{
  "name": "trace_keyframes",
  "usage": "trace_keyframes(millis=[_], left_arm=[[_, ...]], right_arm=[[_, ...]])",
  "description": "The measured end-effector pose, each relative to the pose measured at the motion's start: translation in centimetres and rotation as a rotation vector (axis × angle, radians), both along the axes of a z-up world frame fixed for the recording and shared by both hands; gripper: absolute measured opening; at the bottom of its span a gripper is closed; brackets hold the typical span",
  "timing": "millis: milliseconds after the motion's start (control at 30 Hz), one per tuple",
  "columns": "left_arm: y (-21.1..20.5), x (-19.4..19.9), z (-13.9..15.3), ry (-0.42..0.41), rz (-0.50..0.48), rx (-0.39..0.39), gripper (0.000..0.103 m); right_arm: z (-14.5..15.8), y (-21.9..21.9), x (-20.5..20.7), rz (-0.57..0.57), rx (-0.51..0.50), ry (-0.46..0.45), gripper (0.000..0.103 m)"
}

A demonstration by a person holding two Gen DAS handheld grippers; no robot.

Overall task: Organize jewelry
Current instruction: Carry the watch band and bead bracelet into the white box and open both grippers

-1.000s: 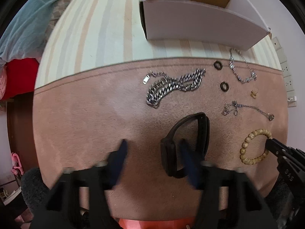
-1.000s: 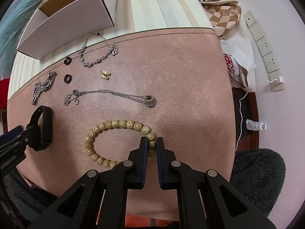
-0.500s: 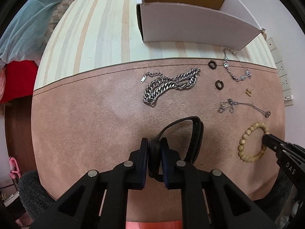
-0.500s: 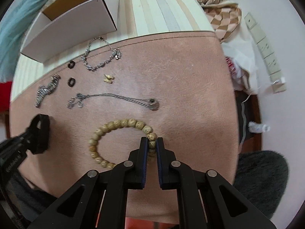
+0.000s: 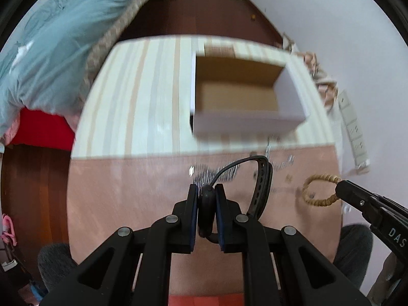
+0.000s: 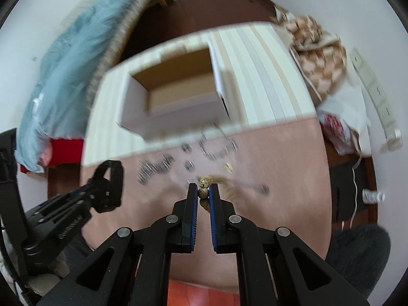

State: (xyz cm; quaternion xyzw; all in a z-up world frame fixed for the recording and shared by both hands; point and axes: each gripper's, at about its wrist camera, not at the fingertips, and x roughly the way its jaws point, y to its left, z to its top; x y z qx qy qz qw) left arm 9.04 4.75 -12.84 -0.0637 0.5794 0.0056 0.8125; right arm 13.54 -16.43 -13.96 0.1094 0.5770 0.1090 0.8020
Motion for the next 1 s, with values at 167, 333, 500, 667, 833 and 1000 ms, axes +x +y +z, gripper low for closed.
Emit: trace_keyframes(millis=[167,333,500,667,833,1000], left_arm=[[0.6,4.1,3.0,-0.062,0.018,-0.008,0.010],[1.0,8.3,3.5,-0.078,0.031,-0.028,0.010],[1.4,12.3,2.1,-0.039,0.036,-0.068,0.010],[1.4,15.5,-0.5,0.026,0.031,-0.102,0.010],[1.5,17.9,-2.4,0.079,0.040,-0.127,0.012],[1.4,19.4,-2.8,0.103,0.044,-0.125,0.024]], right_arm=[[4.2,0.8,3.7,0.024,0.046,-0.082,0.009],[6.0,2.1,8.5,0.053,0.032,-0.132,0.009],[4.7,2.8,13.1,0.053,0.056,-0.099,0.009],[1.6,2.6,16.8,0.033,0.089,-0.020,0.009],[-1.3,3.0,19.1,0.058,0.122,0.057,0.009],[-3.8,3.0,20.7,0.070,0.147,0.169,0.014]])
